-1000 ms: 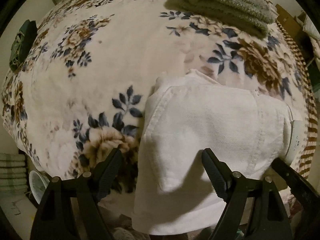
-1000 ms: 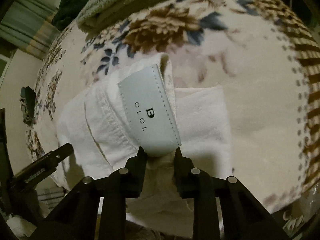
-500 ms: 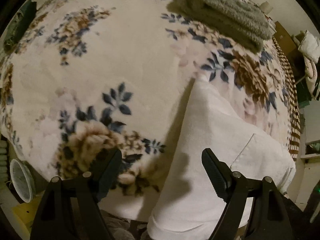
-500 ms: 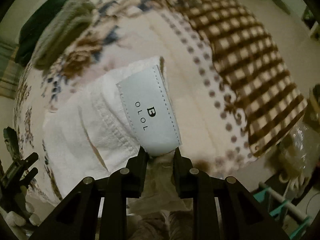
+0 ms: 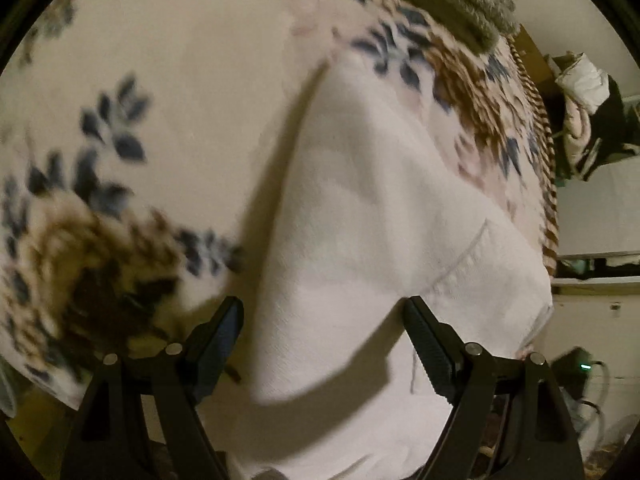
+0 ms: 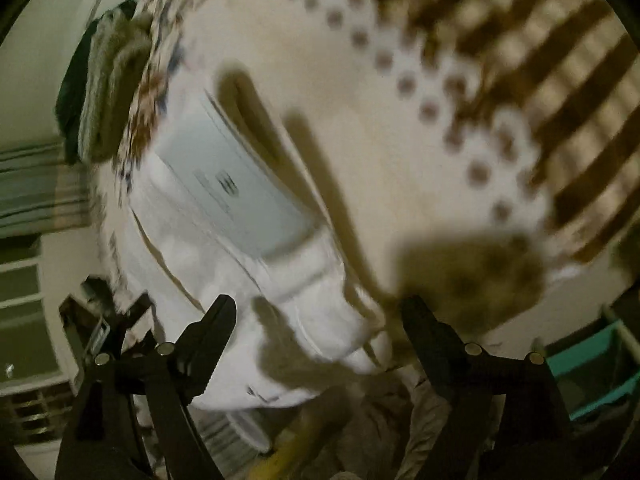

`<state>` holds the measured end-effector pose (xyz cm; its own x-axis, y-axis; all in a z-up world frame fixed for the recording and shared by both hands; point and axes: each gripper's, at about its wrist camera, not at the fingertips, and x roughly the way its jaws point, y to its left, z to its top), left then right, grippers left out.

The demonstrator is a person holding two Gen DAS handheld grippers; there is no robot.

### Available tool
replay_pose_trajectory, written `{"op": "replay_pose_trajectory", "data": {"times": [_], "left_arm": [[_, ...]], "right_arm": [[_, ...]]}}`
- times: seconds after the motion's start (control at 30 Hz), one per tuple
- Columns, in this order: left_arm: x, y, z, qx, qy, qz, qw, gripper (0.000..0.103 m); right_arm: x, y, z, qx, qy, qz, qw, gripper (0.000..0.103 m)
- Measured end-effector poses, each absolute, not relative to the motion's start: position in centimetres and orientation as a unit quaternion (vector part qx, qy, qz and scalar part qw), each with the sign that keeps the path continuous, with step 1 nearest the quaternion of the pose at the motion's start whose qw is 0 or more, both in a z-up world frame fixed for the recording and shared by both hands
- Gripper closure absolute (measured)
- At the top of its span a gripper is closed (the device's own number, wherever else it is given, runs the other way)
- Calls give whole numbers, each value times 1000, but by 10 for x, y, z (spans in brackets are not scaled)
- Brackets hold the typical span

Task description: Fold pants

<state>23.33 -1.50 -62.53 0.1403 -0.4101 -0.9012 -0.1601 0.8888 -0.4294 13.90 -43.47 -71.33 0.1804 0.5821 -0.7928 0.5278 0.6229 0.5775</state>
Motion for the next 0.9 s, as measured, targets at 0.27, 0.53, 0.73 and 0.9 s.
{"op": "replay_pose_trajectory", "data": {"times": [0.27,0.53,0.73,0.9], "left_arm": [[216,-12,-640,-243,661,-103,702,21],[218,-11,-643,-249,659,-107,702,21],[221,-13,-645,-236,660,-109,705,22],[216,-23,-630,-209,638,-121,731,67]], "right_arm": [[128,-422,-729,545,587,116,587,8],[128,-413,-738,590,539,128,587,21],[133,-412,-744,579,527,95,614,26],[131,-398,-725,540,537,61,646,57]]}}
